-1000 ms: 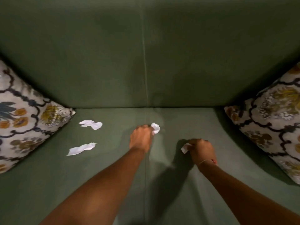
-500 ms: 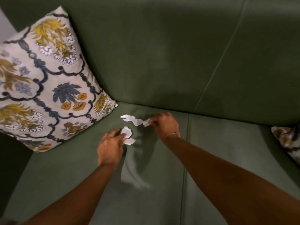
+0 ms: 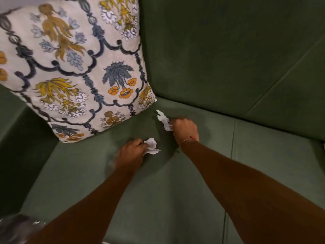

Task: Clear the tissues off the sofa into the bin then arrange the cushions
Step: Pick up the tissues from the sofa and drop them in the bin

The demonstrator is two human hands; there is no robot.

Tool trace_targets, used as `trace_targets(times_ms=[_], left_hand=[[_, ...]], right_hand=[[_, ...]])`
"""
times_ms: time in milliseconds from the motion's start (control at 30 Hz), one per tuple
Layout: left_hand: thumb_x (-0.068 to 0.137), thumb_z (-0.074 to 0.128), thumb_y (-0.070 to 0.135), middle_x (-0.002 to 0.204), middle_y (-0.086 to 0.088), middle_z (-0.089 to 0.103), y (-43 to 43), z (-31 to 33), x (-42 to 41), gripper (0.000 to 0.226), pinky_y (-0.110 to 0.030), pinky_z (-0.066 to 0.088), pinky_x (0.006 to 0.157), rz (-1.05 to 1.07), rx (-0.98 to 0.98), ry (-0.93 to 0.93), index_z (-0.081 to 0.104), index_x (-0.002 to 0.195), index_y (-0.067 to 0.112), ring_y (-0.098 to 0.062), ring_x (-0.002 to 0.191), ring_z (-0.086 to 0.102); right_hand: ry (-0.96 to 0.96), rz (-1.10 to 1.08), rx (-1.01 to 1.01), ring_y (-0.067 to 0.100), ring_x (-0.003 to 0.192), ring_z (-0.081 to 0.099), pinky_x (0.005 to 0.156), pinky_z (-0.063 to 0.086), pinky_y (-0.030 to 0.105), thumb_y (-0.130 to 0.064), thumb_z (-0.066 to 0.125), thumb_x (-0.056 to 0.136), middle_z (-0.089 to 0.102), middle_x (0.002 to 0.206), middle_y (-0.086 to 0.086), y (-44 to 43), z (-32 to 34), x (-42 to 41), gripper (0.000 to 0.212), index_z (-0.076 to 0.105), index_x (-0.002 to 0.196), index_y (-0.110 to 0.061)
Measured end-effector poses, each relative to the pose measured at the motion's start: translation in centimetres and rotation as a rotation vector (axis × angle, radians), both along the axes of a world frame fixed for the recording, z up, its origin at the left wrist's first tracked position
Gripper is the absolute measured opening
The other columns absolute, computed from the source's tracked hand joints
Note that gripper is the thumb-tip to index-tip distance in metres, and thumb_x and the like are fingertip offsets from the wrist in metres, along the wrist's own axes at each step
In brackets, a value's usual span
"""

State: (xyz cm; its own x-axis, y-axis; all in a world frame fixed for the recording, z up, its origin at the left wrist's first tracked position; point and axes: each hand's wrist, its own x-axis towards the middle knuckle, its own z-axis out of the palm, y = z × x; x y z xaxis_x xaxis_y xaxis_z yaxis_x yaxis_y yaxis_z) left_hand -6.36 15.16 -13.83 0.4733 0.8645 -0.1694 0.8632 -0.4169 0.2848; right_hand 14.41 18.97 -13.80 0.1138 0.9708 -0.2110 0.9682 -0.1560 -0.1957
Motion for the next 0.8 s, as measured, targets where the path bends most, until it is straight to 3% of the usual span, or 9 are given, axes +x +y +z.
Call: trace_targets(times_ms=[100, 200, 400, 567, 700, 800], left_hand=[[0.09, 0.056, 0.031, 0.105, -0.008, 0.065, -0.6, 0.3, -1.7, 0.029, -0.04, 0.049, 0.073, 0.172, -0.125, -0.108, 0.068, 0.115, 0.023, -0.032, 0.095, 0.062], [0.09, 0.055, 0.038, 0.102, -0.002, 0.065, -1.1, 1.2, -3.8, 0.028, -0.04, 0.052, 0.075, 0.359, -0.143, -0.215, 0.067, 0.114, 0.034, -0.028, 0.09, 0.064], [0.093, 0.05, 0.023, 0.101, -0.006, 0.066, -2.1, 1.9, -9.8, 0.027, -0.033, 0.045, 0.068, 0.454, -0.069, -0.225, 0.069, 0.112, 0.022, -0.025, 0.081, 0.062], [0.091, 0.055, 0.018, 0.091, -0.006, 0.068, -3.6, 2.3, -14.6, 0.021, -0.026, 0.037, 0.065, 0.499, 0.022, -0.269, 0.072, 0.103, 0.016, -0.015, 0.072, 0.056], [0.083, 0.065, 0.014, 0.077, -0.01, 0.07, -5.8, 2.6, -18.9, 0.013, -0.031, 0.051, 0.052, 0.448, 0.114, -0.179, 0.074, 0.092, 0.014, -0.025, 0.059, 0.066], [0.089, 0.06, 0.019, 0.09, 0.0, 0.071, -8.4, 3.1, -23.1, 0.017, -0.026, 0.053, 0.059, 0.569, -0.029, -0.24, 0.071, 0.101, 0.022, -0.018, 0.07, 0.066]], right_hand=[[0.145, -0.206, -0.067, 0.036, 0.091, 0.066, 0.073, 0.051, 0.035, -0.028, 0.057, 0.089, 0.071, 0.098, 0.015, 0.0, 0.5, -0.6, 0.02, 0.071, 0.098, -0.017], [0.247, -0.315, -0.077, 0.038, 0.089, 0.067, 0.072, 0.051, 0.034, -0.026, 0.058, 0.085, 0.072, 0.094, 0.016, -0.5, 0.9, -1.2, 0.018, 0.073, 0.093, -0.021], [0.355, -0.463, 0.018, 0.039, 0.097, 0.064, 0.08, 0.051, 0.038, -0.028, 0.059, 0.085, 0.071, 0.104, 0.017, -1.2, 1.7, -2.8, 0.022, 0.073, 0.102, -0.025], [0.346, -0.352, 0.008, 0.039, 0.097, 0.065, 0.084, 0.055, 0.043, -0.022, 0.057, 0.086, 0.072, 0.104, 0.016, -1.2, 2.4, -7.3, 0.023, 0.072, 0.103, -0.026], [0.341, -0.2, -0.053, 0.036, 0.093, 0.067, 0.082, 0.055, 0.039, -0.008, 0.057, 0.082, 0.075, 0.099, 0.013, -3.7, 2.8, -13.1, 0.028, 0.074, 0.098, -0.024], [0.42, -0.188, -0.141, 0.031, 0.086, 0.069, 0.074, 0.054, 0.034, -0.013, 0.065, 0.078, 0.077, 0.089, 0.01, -6.3, 3.3, -19.0, 0.017, 0.075, 0.088, -0.023]])
